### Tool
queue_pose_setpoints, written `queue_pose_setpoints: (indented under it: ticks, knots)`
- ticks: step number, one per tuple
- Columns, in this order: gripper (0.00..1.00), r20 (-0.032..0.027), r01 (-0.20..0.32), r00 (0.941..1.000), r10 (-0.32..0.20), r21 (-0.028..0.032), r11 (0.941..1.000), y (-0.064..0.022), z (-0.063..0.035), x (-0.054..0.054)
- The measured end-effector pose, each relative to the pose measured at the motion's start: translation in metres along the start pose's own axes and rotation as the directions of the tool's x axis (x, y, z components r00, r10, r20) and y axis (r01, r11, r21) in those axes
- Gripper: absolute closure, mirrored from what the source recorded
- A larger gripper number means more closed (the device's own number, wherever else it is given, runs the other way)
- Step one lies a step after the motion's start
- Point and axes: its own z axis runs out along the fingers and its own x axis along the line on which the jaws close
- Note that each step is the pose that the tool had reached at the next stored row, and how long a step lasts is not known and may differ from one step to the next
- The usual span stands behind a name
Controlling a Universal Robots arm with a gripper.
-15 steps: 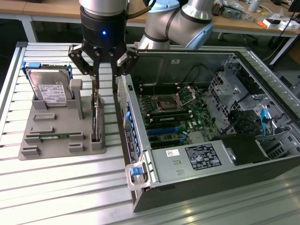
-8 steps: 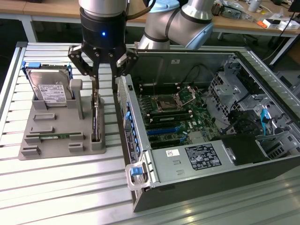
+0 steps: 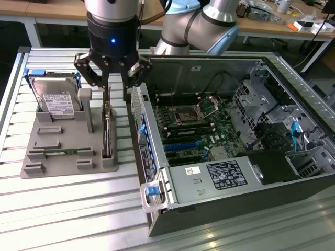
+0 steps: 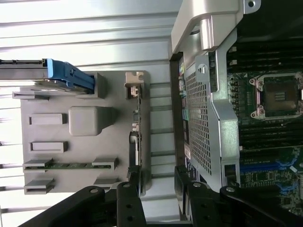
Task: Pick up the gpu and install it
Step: 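Pick up the gpu and move the gpu toward the slot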
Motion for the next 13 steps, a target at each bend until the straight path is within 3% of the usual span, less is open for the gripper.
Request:
queue_pose_setpoints:
  ticks: [13]
  knots:
    - [0.58, 0.0, 0.0, 1.0, 0.0, -0.0001, 1.0, -0.0002, 0.0039, 0.0024]
